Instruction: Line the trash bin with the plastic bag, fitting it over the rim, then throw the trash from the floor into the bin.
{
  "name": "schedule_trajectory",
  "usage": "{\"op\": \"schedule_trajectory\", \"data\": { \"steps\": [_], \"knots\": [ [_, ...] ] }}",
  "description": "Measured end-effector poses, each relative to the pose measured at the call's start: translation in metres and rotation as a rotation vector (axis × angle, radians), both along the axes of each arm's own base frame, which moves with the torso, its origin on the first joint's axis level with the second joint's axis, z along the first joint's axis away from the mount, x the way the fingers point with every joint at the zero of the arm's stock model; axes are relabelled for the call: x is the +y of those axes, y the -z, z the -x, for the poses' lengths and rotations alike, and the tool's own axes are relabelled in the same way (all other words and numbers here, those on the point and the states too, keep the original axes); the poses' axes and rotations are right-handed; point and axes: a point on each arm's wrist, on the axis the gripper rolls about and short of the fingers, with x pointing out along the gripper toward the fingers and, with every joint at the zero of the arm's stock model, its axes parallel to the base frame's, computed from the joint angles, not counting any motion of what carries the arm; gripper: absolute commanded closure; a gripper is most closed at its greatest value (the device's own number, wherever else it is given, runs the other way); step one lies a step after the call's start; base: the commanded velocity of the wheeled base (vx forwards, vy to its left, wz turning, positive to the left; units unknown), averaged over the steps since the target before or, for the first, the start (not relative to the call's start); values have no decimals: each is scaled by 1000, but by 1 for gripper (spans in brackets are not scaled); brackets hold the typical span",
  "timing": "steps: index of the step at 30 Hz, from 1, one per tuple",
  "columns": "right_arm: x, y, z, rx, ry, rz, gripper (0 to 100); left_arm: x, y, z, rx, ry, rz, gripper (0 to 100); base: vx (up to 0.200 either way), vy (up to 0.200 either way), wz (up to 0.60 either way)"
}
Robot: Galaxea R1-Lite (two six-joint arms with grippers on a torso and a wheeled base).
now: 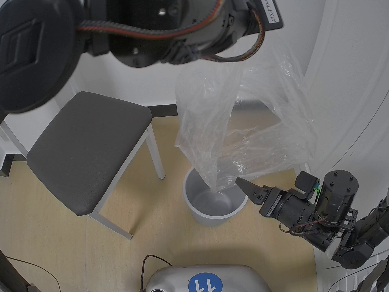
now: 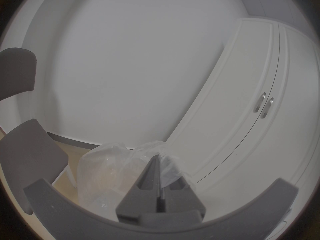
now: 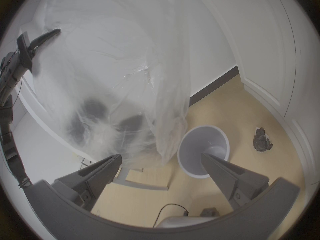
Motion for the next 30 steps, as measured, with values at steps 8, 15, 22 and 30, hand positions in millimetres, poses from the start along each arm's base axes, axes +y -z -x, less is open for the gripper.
{"op": "schedule_trajectory", "data": {
  "steps": [8,15,22,30],
  "knots": [
    [3,14,-7,-20,22,-24,0,5,-4,22,10,26,18,100,0,0,0],
    [4,14,-9,-55,27,-58,0,13,-10,37,11,56,36,100,0,0,0],
    [4,22,-10,-53,30,-54,0,16,-11,46,12,76,39,100,0,0,0],
    [4,29,-10,-32,29,-33,100,17,-11,48,13,81,39,100,0,0,0]
  ]
}}
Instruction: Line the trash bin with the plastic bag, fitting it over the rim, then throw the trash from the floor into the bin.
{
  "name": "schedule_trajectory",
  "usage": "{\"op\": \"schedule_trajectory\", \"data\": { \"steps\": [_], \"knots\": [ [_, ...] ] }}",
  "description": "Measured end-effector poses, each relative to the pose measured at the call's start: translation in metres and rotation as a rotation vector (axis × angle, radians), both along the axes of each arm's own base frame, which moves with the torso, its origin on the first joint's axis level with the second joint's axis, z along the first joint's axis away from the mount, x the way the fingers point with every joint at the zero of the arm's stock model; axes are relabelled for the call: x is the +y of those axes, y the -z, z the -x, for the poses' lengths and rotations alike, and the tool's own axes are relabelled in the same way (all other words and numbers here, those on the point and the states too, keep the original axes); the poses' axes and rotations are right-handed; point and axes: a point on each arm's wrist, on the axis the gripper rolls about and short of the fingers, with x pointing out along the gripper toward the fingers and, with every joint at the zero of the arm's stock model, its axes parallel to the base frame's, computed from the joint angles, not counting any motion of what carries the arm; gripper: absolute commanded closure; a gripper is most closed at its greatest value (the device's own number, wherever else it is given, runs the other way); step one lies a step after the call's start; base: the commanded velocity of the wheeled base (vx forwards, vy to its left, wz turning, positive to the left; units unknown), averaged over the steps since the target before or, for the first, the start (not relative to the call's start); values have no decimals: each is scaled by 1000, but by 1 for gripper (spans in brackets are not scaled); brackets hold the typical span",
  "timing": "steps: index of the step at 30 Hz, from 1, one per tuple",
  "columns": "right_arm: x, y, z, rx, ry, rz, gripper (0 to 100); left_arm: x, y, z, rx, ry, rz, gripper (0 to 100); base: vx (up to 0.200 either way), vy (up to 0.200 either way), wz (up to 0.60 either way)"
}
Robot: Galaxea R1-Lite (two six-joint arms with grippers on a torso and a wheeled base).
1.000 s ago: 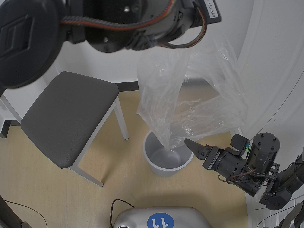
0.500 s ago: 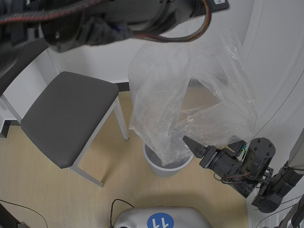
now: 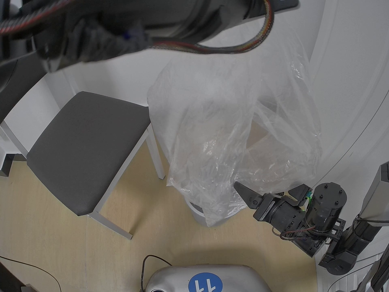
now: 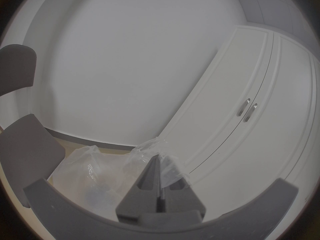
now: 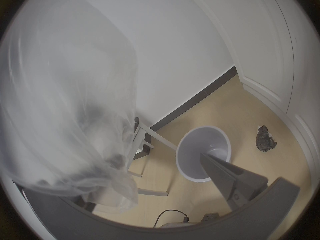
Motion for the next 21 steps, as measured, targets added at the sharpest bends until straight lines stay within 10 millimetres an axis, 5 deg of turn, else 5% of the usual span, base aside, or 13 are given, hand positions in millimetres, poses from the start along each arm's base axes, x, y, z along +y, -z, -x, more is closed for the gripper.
{"op": "schedule_trajectory", "data": {
  "steps": [11,21],
  "knots": [
    [-4,-9,4,-26,-1,-8,100,2,11,-7,33,-22,-18,100,0,0,0],
    [-21,-27,5,-124,29,46,100,18,43,-33,97,-112,-111,100,0,0,0]
  ]
}}
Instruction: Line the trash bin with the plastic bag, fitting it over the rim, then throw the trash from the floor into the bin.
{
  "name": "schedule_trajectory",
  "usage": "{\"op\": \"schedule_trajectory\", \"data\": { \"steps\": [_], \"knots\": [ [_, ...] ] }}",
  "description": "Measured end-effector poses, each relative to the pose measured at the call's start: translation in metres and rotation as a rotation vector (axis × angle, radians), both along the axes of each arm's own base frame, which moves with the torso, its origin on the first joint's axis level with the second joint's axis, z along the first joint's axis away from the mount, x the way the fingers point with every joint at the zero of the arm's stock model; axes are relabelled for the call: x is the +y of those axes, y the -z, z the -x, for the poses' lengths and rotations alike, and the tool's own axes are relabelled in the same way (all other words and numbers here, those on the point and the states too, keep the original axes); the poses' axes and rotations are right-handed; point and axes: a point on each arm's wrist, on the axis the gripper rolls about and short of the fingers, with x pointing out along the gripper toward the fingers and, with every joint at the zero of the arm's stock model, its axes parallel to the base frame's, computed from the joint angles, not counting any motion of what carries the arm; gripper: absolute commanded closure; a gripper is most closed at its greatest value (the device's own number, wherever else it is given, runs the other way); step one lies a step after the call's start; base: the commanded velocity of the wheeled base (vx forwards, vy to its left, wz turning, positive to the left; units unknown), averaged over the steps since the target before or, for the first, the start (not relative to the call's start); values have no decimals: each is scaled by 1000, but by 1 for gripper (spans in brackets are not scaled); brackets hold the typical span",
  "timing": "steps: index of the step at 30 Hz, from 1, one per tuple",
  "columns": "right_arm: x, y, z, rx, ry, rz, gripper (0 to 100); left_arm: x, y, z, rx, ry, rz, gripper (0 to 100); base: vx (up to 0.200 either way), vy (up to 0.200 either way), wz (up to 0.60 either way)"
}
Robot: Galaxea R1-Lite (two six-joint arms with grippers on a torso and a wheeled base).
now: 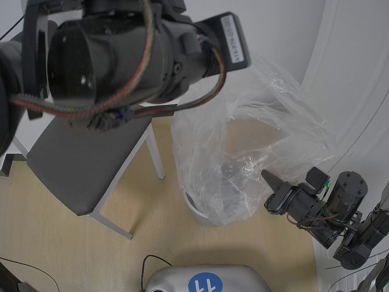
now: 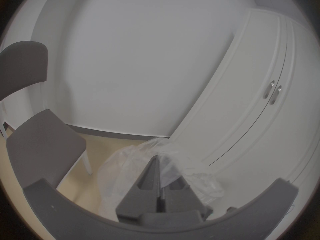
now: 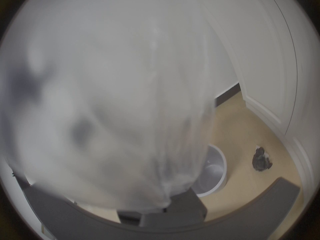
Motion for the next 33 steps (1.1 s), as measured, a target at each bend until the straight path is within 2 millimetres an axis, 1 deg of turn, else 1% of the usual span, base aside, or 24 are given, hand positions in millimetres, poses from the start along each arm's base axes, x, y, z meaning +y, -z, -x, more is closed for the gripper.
{"op": "schedule_trajectory", "data": {
  "steps": [3,7,10,15,17,20,23,26,30,33],
  "knots": [
    [-8,-2,-1,20,20,50,100,5,10,-8,13,-26,-19,100,0,0,0],
    [-19,-1,-1,107,40,139,100,10,24,-17,31,-48,-45,100,0,0,0],
    [-27,-4,-1,167,57,189,100,14,36,-22,52,-61,-74,100,0,0,0],
    [-40,-8,4,309,74,302,100,20,56,-30,89,-85,-119,100,0,0,0],
    [-45,-13,7,335,76,342,100,22,65,-33,108,-90,-139,100,0,0,0],
    [-50,-22,10,325,73,392,100,25,83,-37,140,-92,-167,100,0,0,0],
    [-52,-33,10,272,63,440,100,25,94,-41,130,-92,-139,100,0,0,0],
    [-53,-40,8,219,49,527,100,25,106,-45,123,-96,-122,100,0,0,0],
    [-58,-43,2,183,32,689,100,26,123,-53,137,-112,-131,100,0,0,0],
    [-66,-41,-3,185,16,801,100,28,135,-60,145,-116,-131,100,0,0,0]
  ]
}}
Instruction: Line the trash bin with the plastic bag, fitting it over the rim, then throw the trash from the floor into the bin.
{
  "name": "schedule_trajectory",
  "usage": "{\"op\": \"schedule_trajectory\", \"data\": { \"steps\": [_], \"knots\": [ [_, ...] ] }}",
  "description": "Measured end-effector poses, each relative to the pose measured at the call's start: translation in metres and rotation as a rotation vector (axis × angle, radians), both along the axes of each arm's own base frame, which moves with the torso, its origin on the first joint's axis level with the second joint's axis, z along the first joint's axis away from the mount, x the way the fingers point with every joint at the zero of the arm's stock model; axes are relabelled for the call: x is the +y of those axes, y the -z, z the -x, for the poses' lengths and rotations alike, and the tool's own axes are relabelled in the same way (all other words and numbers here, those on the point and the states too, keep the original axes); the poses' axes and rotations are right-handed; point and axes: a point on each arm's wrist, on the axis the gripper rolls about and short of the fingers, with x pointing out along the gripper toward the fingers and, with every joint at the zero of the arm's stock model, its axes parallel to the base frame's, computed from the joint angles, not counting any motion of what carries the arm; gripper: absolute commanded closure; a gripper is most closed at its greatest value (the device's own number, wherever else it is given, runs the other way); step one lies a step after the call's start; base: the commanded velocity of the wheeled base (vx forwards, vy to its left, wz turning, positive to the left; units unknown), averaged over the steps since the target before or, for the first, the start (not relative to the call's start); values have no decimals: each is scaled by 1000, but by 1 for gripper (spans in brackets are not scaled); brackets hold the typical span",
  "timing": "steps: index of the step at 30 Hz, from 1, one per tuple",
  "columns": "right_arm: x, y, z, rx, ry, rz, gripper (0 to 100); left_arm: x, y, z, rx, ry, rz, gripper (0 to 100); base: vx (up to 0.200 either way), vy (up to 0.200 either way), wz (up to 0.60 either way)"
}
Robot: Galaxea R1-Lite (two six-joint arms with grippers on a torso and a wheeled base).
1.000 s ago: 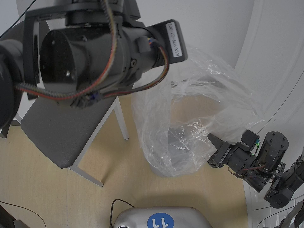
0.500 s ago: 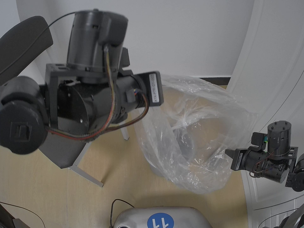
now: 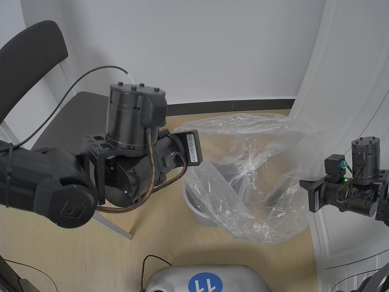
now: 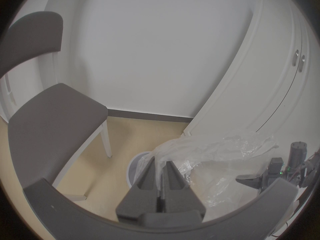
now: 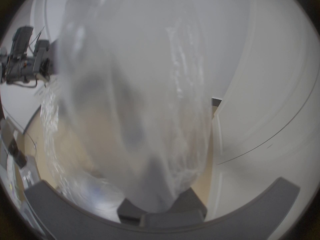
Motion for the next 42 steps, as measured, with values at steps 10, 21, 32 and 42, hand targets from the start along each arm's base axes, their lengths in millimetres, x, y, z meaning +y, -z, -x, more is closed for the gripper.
{"op": "schedule_trajectory", "data": {
  "steps": [10,21,32,42],
  "knots": [
    [-11,18,-15,85,12,96,100,11,36,-24,33,-32,-11,100,0,0,0],
    [-9,47,-31,180,16,163,100,26,54,-50,65,-106,-40,100,0,0,0],
    [-8,64,-45,238,50,195,100,29,61,-59,83,-112,-46,100,0,0,0],
    [-9,76,-55,255,82,218,100,36,66,-69,100,-141,-60,100,0,0,0]
  ]
}}
